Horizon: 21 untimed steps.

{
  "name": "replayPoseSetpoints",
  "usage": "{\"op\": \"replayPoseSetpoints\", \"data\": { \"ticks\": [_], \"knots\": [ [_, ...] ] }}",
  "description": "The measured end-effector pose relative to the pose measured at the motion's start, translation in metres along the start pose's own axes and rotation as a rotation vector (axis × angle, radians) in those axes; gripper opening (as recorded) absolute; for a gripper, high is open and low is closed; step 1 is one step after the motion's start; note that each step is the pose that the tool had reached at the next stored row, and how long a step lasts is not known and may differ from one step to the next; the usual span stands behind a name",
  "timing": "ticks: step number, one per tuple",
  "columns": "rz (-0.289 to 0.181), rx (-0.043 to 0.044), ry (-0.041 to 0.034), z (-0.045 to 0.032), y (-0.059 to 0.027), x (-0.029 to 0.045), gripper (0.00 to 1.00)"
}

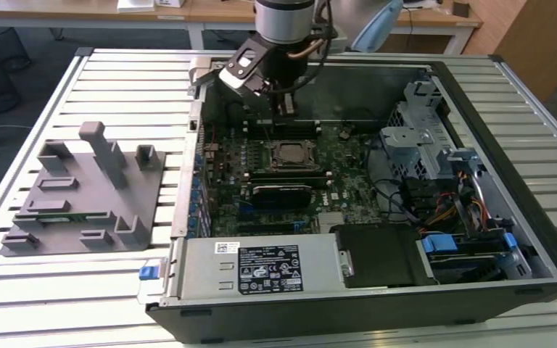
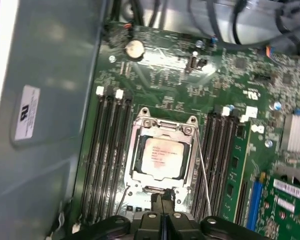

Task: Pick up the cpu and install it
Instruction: 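Install the first cpu locking lever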

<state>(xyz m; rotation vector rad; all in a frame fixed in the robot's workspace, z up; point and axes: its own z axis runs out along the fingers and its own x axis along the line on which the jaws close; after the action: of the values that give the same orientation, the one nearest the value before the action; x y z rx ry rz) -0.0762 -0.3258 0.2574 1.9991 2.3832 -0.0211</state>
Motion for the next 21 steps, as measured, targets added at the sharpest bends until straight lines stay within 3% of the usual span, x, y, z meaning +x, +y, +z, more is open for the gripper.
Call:
{"op": "replayPoseSetpoints", "data": {
  "ticks": [21],
  "knots": [
    [-0.382, -0.0125, 0.0037, 0.0029, 0.0000, 0.0001, 0.11]
  ]
}}
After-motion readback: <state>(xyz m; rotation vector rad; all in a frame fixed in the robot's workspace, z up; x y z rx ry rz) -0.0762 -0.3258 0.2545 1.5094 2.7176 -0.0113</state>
